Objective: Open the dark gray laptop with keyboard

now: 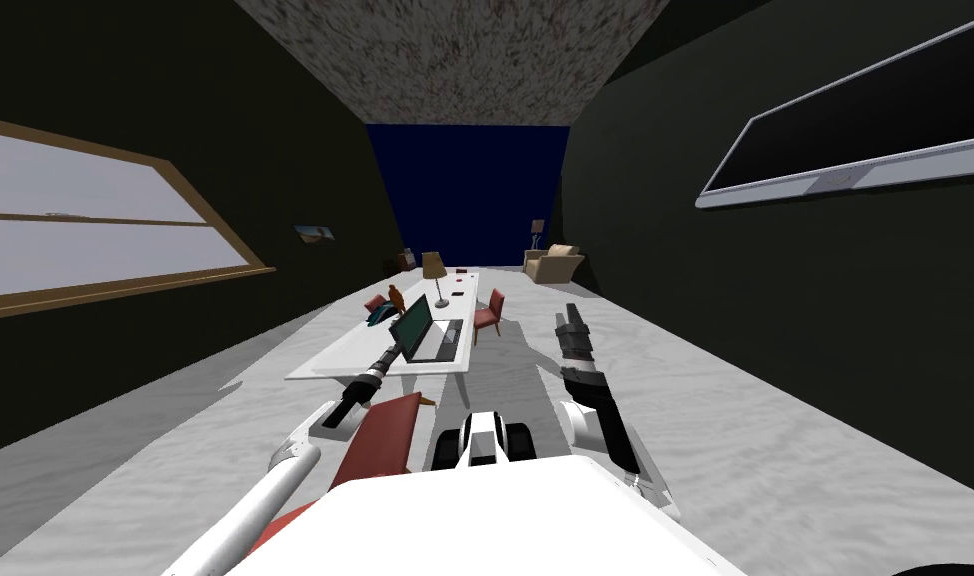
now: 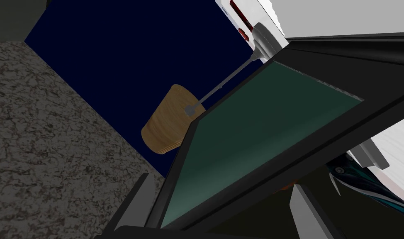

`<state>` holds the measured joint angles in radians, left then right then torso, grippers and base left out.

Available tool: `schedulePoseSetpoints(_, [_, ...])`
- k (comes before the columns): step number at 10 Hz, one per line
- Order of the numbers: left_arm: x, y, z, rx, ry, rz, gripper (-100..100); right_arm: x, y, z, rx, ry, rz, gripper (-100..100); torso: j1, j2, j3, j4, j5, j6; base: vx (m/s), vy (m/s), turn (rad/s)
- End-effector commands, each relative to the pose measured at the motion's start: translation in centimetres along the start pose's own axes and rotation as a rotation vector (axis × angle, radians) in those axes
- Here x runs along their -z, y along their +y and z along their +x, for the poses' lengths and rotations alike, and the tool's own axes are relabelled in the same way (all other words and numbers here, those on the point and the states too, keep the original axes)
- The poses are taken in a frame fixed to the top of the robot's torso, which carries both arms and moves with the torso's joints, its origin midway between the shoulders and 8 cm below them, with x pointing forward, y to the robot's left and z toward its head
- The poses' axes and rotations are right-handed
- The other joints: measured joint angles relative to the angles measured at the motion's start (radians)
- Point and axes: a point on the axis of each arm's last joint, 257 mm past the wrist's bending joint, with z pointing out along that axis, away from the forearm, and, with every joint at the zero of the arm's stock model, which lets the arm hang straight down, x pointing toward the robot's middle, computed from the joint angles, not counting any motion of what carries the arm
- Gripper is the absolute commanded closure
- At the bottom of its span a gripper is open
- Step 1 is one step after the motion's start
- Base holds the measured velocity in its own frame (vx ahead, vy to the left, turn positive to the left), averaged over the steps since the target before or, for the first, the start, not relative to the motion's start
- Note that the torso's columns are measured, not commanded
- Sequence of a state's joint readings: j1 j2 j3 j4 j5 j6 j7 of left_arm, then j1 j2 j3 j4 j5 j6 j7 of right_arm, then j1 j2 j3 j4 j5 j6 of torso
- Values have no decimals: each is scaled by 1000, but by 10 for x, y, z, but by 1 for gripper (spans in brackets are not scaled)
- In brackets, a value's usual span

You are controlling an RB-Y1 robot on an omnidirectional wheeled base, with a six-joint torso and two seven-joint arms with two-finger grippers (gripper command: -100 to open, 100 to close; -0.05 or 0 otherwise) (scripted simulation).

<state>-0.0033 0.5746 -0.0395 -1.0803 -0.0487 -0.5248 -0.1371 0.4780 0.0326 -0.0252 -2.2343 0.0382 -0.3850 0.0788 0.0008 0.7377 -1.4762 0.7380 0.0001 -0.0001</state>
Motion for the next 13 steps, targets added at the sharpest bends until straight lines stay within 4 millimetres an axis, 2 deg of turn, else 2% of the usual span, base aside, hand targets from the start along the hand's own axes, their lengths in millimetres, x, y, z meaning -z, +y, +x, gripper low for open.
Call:
schedulePoseSetpoints(1, [-5, 7, -8, 3, -1, 2, -100, 0, 0, 0, 0, 0, 0, 0, -1, 0, 0, 0, 0, 1, -22, -39, -38])
schedulePoseSetpoints(2, [-3, 15, -6, 3, 2, -16, -100, 0, 0, 0, 0, 0, 0, 0, -1, 1, 0, 0, 0, 0, -9, -21, -1])
schedulePoseSetpoints(3, [-15, 3, -19, 3, -8, 27, -100, 0, 0, 0, 0, 0, 0, 0, 0, 0, 0, 0, 0, 0, -18, -36, -45])
schedulePoseSetpoints(5, [-7, 24, -16, 4, -2, -19, -100, 0, 0, 0, 0, 0, 0, 0, -1, 0, 0, 0, 0, 0, -12, -29, -13])
schedulePoseSetpoints(6, [-20, 8, -30, 3, -15, 30, -100, 0, 0, 0, 0, 0, 0, 0, 0, 0, 0, 0, 0, 0, -14, -36, -49])
schedulePoseSetpoints(7, [-12, 28, -28, 3, -10, -13, -100, 0, 0, 0, 0, 0, 0, 0, -1, 0, 0, 0, 0, 1, -21, -36, -33])
schedulePoseSetpoints(8, [-9, 34, -27, 3, -9, -27, -100, 0, 0, 0, 0, 0, 0, 0, -1, 1, 0, 0, 0, 0, -13, -19, 7])
schedulePoseSetpoints(9, [-20, 23, -42, 1, -23, 11, -100, 0, 0, 0, 0, 0, 0, 0, 0, 0, 0, 0, 0, 0, -25, -43, -47])
schedulePoseSetpoints(10, [-14, 38, -41, 1, -20, -24, -100, 0, 0, 0, 0, 0, 0, 0, -2, 1, 0, 0, 0, 1, -19, -43, -33])
schedulePoseSetpoints(11, [-24, 28, -57, -3, -35, 11, -100, 0, 0, 0, 0, 0, 0, 0, -1, 0, 0, 0, 0, 0, -19, -51, -47])
schedulePoseSetpoints(13, [-13, 50, -56, -3, -32, -41, -100, 0, 0, 0, 0, 0, 0, 0, -1, 0, 0, 0, 0, 0, -14, -33, -12])
